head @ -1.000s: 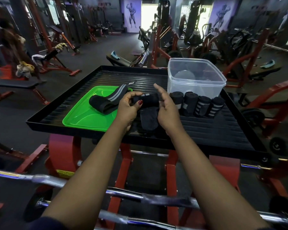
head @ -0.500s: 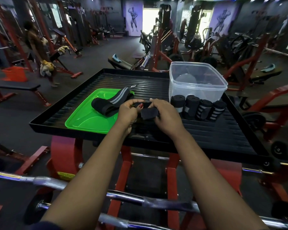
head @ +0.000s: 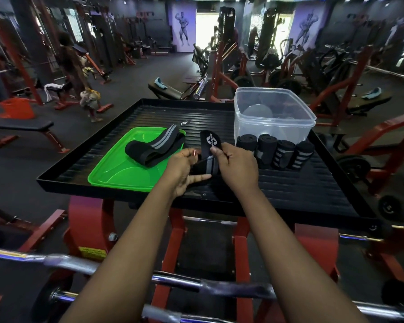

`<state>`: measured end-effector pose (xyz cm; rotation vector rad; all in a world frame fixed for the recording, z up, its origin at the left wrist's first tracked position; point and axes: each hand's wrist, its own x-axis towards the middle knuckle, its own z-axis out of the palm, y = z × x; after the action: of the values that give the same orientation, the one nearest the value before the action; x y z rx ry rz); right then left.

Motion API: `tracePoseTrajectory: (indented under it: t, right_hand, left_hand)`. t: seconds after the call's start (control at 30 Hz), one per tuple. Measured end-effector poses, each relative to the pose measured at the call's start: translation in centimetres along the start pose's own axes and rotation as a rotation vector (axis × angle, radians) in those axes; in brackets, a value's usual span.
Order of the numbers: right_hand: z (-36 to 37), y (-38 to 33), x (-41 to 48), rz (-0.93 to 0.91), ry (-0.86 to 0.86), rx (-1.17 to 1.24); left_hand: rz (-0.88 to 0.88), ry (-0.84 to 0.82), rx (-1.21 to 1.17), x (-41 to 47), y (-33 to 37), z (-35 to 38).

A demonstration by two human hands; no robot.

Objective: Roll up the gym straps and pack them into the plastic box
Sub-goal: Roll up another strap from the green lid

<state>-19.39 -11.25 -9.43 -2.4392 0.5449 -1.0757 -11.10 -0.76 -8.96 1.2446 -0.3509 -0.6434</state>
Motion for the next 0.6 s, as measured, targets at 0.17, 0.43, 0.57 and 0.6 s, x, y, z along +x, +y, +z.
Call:
tracePoseTrajectory:
  t: [0.17,0.43,0.57,0.6]
  right_hand:
    - [0.0,0.3,0.1,0.043,0.002,0.086]
    - [0.0,1.0,0.2,0.208,-0.097,0.412]
    - [0.2,1.5,0.1,0.319,-0.1,0.539]
    - [0.2,1.4,0.0,0.337,-0.103,0.569]
  left_hand:
    - [0.037,-0.073,0.045,-0.2,-0.7,-0.3]
    - [0.028,-0.093,0.11,-0.2,-1.0,-0.6]
    - [0.058,-0.113,0.113,-0.2,-1.1,-0.4]
    - [0.073,-0.113,0.117,-0.3,-1.1,-0.3]
